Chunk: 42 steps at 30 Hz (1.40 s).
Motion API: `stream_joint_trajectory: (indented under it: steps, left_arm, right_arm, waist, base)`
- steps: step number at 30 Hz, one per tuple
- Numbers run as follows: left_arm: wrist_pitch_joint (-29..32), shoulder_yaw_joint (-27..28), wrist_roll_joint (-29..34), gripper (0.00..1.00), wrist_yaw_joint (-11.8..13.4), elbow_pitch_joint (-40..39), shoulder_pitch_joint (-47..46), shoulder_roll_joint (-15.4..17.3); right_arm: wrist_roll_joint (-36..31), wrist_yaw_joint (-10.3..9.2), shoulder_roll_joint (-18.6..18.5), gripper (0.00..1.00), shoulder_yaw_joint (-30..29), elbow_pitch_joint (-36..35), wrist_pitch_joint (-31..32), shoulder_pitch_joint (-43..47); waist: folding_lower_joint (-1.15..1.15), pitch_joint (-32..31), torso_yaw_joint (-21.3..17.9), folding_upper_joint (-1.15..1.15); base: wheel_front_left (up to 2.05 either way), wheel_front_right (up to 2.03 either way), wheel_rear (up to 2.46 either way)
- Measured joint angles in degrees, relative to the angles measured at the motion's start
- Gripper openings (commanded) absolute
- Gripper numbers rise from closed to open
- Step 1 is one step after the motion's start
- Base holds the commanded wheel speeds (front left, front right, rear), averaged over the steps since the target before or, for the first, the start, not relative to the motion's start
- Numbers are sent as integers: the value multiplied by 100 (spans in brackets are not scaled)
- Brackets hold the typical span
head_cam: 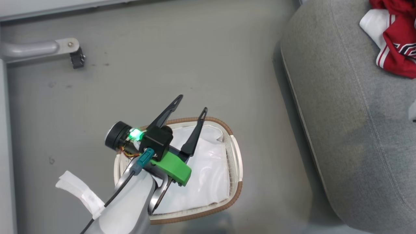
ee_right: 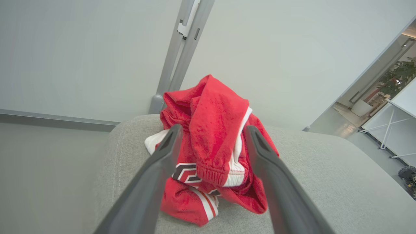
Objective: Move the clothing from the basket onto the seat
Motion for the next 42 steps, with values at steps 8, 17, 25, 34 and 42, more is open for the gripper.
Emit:
stream_joint_trajectory:
  steps: [8, 17, 25, 34, 42]
  left_arm:
    - [0, 534, 88, 100, 129, 141, 291, -21]
    - [0, 1322, 136, 100, 285, 108, 638, 11]
    - [0, 2167, 233, 100, 396, 16, 1128, -18]
    - [0, 2783, 331, 100, 309, -85, 1768, -216]
    - [0, 3084, 450, 100, 162, -193, 2287, -356]
  right_arm:
    - [382, 0, 209, 100, 788, -448, 0, 111]
    - [556, 0, 778, 100, 1198, -588, 0, 552]
    - [762, 0, 1078, 100, 1419, -480, 0, 1018]
    - [893, 0, 1120, 100, 1526, -359, 0, 1547]
    - [1068, 0, 1123, 100, 1700, -354, 0, 2059]
  waist:
    - [0, -446, 311, 0]
    - [0, -841, 746, 0]
    - [0, -1201, 1016, 0]
    - [0, -1516, 1112, 0]
    - [0, -1823, 1119, 0]
  base:
    - [0, 0, 0]
    - [0, 0, 0]
    - [0, 0, 0]
    - [0, 0, 0]
    - [0, 0, 0]
